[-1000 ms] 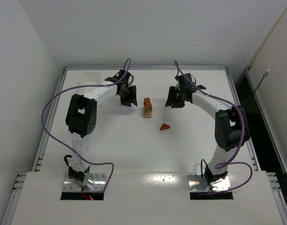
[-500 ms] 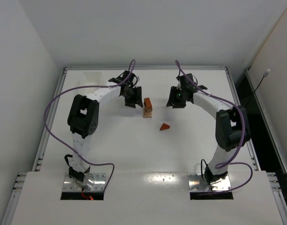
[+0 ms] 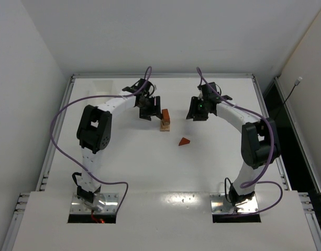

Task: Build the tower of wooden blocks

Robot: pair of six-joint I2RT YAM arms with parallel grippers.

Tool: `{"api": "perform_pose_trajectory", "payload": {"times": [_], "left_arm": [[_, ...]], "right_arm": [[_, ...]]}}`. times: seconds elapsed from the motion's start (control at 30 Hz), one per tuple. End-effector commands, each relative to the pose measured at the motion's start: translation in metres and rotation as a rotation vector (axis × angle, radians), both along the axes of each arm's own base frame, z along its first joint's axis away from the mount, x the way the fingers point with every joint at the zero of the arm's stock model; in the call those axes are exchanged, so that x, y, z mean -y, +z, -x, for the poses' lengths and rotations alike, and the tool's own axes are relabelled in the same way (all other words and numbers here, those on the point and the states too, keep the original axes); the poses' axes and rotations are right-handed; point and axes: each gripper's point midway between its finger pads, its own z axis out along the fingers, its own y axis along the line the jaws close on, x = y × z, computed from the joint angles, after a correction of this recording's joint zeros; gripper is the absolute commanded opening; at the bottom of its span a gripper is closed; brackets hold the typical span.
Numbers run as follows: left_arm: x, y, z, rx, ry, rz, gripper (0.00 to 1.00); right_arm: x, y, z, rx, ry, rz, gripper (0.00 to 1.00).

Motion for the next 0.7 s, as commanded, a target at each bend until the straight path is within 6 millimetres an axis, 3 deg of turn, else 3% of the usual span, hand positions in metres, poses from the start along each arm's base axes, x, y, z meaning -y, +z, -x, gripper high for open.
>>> {"api": "perform_pose_trajectory", "payload": {"times": [0.0, 0.67], "left_arm": [[0.0104, 0.0079, -0.0110, 0.036, -0.004, 0.022, 0.58], [0.0055, 0.0073, -0.0198, 0.062, 0.021, -0.013, 0.61]], "right_arm": [[-0.0024, 0.0197, -0.0081, 0.069, 0.012, -0.023, 0.37], [-0.0041, 0.0164, -0.0072, 0.055, 0.010, -0.033, 0.38]]}}
